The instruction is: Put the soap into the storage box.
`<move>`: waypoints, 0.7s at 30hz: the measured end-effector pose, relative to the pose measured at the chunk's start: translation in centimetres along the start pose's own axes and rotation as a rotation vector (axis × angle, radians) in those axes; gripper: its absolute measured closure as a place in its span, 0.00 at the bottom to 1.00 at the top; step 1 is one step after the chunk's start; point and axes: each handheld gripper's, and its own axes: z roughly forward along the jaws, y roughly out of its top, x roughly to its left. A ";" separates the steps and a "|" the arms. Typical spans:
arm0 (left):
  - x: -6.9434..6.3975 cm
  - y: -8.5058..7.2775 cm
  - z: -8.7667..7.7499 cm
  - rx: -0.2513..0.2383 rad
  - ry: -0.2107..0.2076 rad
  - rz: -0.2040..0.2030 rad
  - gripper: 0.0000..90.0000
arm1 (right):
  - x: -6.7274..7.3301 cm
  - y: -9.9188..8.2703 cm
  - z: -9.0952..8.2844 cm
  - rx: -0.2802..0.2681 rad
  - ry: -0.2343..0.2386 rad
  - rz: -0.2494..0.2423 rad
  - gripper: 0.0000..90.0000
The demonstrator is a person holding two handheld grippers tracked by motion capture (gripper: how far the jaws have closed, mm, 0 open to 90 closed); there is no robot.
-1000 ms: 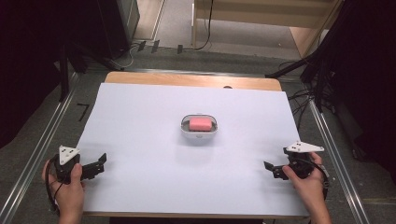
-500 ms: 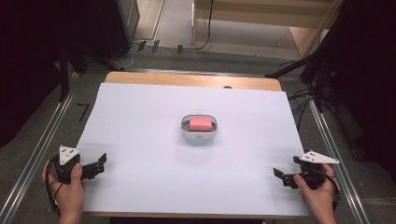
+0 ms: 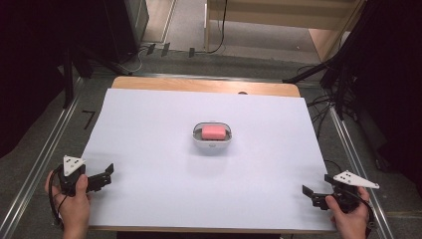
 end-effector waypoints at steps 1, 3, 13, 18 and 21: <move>0.0 0.0 0.0 0.000 -0.001 0.000 0.00 | 0.0 -0.1 -0.1 -0.002 0.005 0.009 0.00; 0.1 0.0 0.0 -0.001 -0.001 -0.005 0.00 | -0.1 -0.6 -0.6 -0.020 0.003 0.018 0.00; 0.1 0.0 0.0 0.008 -0.004 -0.009 0.00 | -0.3 -1.9 -1.8 -0.106 -0.075 0.072 0.00; 0.1 0.1 0.2 0.022 -0.007 -0.009 0.00 | 0.1 -2.0 -1.4 -0.093 -0.092 0.058 0.00; 0.1 0.2 0.3 0.038 -0.007 0.000 0.00 | 0.3 -1.9 -1.3 -0.078 -0.104 0.040 0.00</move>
